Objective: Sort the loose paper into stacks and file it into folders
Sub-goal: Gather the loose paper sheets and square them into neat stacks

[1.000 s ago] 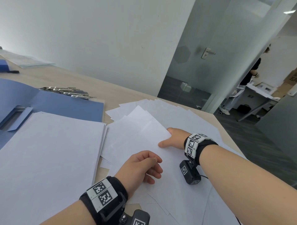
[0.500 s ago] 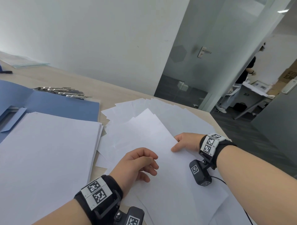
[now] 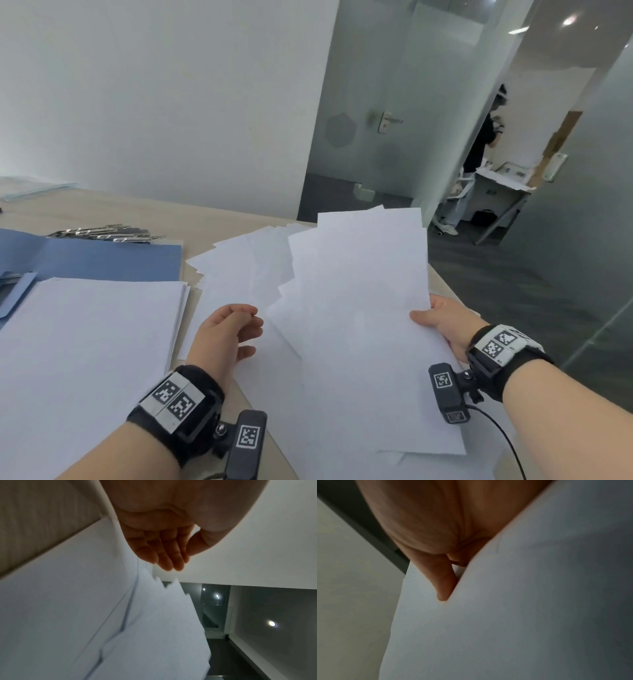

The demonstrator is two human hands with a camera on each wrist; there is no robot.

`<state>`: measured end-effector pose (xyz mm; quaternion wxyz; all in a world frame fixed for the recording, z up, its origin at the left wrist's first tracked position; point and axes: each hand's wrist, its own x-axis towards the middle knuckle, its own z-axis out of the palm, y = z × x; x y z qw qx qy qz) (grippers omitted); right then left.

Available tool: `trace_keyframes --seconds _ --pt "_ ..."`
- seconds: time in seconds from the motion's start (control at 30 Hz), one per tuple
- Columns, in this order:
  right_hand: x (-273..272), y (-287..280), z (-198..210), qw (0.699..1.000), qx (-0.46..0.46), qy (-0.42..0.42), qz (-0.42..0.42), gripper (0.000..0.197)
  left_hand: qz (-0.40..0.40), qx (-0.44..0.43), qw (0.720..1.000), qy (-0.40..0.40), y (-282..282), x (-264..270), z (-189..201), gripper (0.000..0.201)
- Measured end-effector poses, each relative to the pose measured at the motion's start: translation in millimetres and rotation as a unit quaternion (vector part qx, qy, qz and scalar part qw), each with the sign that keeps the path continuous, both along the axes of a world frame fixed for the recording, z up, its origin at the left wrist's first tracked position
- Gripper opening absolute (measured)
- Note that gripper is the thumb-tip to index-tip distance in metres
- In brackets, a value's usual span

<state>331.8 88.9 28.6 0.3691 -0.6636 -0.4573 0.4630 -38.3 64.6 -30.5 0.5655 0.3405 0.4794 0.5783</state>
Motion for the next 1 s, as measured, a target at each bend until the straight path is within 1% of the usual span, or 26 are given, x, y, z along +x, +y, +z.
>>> trace_keyframes --seconds 0.07,0.1,0.17,0.23,0.3,0.33,0.4,0.43,0.47,0.53,0.57,0.67,0.77,0.9,0.93,1.0 --pt "6 -14 -2 0.999 0.023 0.035 -0.032 0.024 0.018 -0.024 0.999 0.016 0 2 -1 0.019" --pt "7 -19 -3 0.997 0.036 0.051 -0.043 0.025 0.013 -0.034 0.999 0.023 -1 5 0 0.017" --pt "6 -29 -3 0.992 0.066 0.086 -0.058 0.026 -0.023 -0.039 0.998 0.046 -7 13 9 0.018" --pt "0 -36 -1 0.986 0.096 0.12 -0.065 0.028 -0.083 -0.024 0.993 0.079 -13 21 24 0.025" --pt "-9 -41 2 0.98 0.127 0.145 -0.057 0.029 -0.128 -0.001 0.987 0.093 -17 29 42 0.024" --pt "-14 -44 4 0.977 0.141 0.153 -0.047 0.029 -0.138 0.012 0.985 0.1 -19 32 51 0.024" --pt "-25 -50 9 0.973 0.17 0.153 -0.024 0.028 -0.123 0.043 0.984 0.124 -18 35 65 0.039" --pt "-31 -54 12 0.973 0.182 0.143 -0.01 0.028 -0.111 0.057 0.984 0.127 -17 36 71 0.042" --pt "-35 -56 15 0.973 0.191 0.13 0.003 0.029 -0.099 0.072 0.984 0.127 -16 36 76 0.037" --pt "-41 -61 19 0.974 0.2 0.109 0.023 0.032 -0.088 0.099 0.982 0.134 -19 36 84 0.021" --pt "-44 -62 22 0.973 0.203 0.103 0.027 0.033 -0.083 0.11 0.98 0.146 -19 35 87 0.019" --pt "-53 -66 30 0.969 0.225 0.1 0.021 0.032 -0.06 0.15 0.972 0.174 -20 36 100 0.021" --pt "-63 -67 43 0.956 0.268 0.121 0.002 0.03 -0.03 0.196 0.967 0.159 -20 38 123 0.02" --pt "-70 -63 60 0.934 0.317 0.167 -0.02 0.025 -0.012 0.282 0.949 0.138 -22 37 153 0.015" --pt "-72 -64 63 0.931 0.32 0.172 -0.019 0.022 -0.011 0.287 0.947 0.142 -21 35 155 0.02" --pt "-75 -68 62 0.933 0.317 0.169 -0.006 0.019 -0.018 0.262 0.951 0.165 -19 30 145 0.033"
